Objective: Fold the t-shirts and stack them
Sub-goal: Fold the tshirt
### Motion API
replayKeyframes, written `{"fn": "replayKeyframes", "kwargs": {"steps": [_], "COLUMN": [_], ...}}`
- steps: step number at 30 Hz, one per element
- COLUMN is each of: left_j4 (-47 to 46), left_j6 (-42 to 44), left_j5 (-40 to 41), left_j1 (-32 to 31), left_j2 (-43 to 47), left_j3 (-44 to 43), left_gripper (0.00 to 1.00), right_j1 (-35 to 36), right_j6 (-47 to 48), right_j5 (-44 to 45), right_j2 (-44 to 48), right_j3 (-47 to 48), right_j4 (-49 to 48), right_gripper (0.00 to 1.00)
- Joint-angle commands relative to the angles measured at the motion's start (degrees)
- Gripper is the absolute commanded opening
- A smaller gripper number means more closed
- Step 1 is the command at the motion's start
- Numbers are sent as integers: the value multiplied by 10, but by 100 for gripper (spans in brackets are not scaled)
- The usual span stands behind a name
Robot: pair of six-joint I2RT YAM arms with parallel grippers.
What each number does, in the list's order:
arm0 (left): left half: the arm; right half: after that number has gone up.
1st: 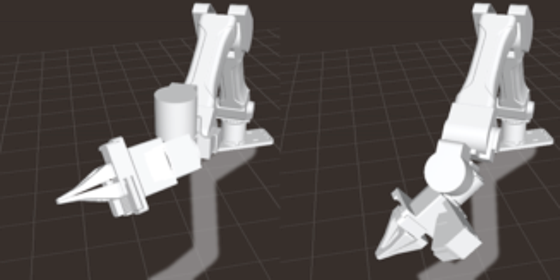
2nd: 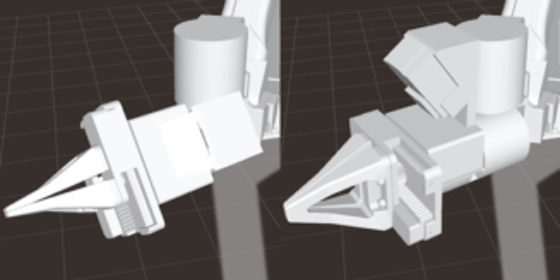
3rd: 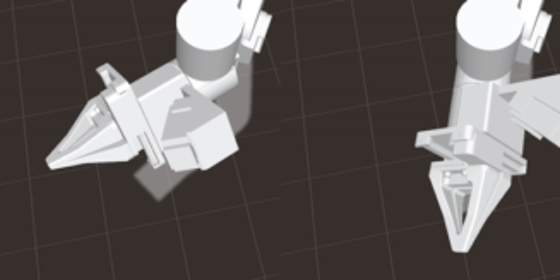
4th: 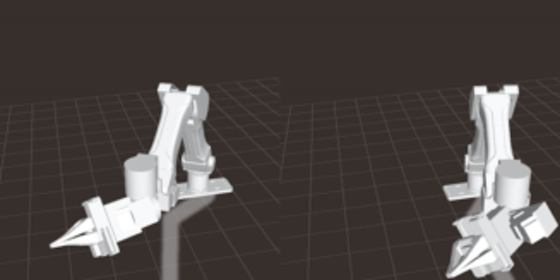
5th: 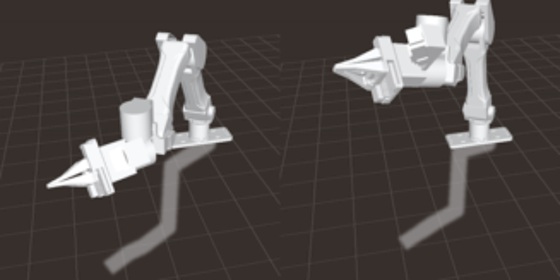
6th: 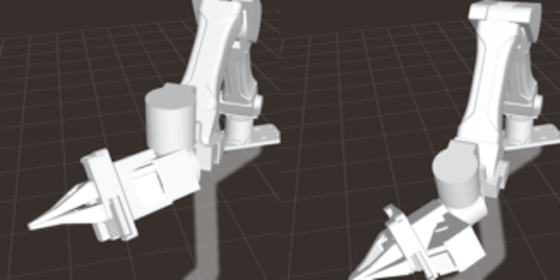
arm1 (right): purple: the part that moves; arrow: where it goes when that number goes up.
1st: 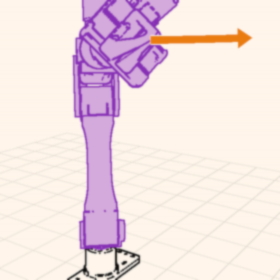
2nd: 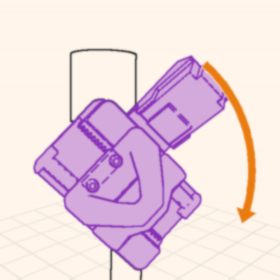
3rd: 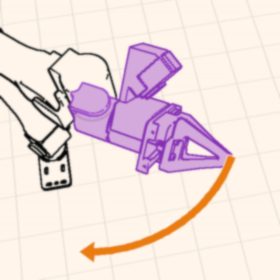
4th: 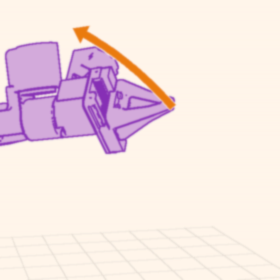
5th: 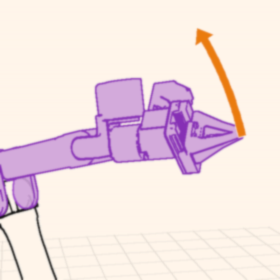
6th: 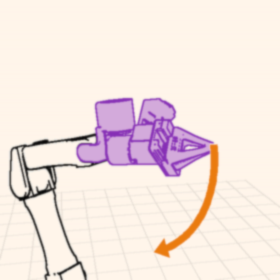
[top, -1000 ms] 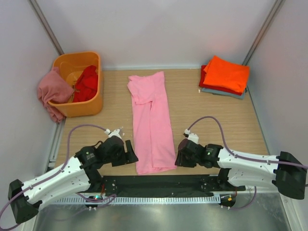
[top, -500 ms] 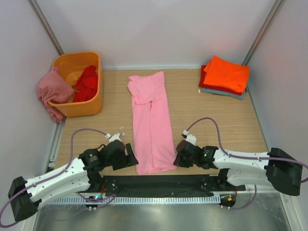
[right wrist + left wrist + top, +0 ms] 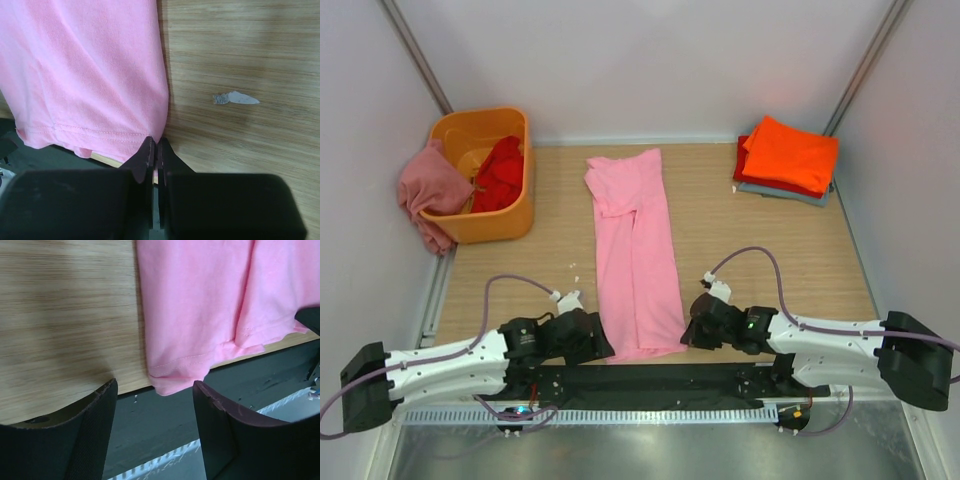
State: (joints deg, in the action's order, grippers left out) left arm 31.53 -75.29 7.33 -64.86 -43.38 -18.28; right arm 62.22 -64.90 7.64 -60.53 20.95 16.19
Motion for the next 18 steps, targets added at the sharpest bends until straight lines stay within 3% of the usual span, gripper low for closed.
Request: {"fn": "replayKeyframes", "kwargs": {"steps": [1, 7, 10, 13, 14, 15, 18], "left_j4": [-45, -56, -56, -56, -56, -55, -42], "left_j6": [-46, -61, -65, -65, -65, -65, -65], "left_j5": [47, 62, 67, 77, 80, 81, 84], "left_j1": [-32, -54, -61, -62, -62, -62, -62], "left_j2": [-37, -92, -103, -101, -97, -94, -89], "left_j3": [4, -14, -20, -19, -18, -19, -27], "left_gripper": [63, 56, 47, 28, 14, 8, 0], "right_j1": [5, 5, 5, 5, 5, 6, 11], "right_j6": [-5, -1, -2, -3, -3, -3, -6], "right_j5": [7, 6, 6, 5, 4, 2, -1], "right_j2": [0, -2, 1, 2, 2, 2, 2], "right_j3": [-9, -9, -12, -13, -13, -12, -10], "right_j4": [0, 2, 3, 2, 2, 2, 4], "right_gripper": [1, 1, 1, 1, 1, 1, 1]}}
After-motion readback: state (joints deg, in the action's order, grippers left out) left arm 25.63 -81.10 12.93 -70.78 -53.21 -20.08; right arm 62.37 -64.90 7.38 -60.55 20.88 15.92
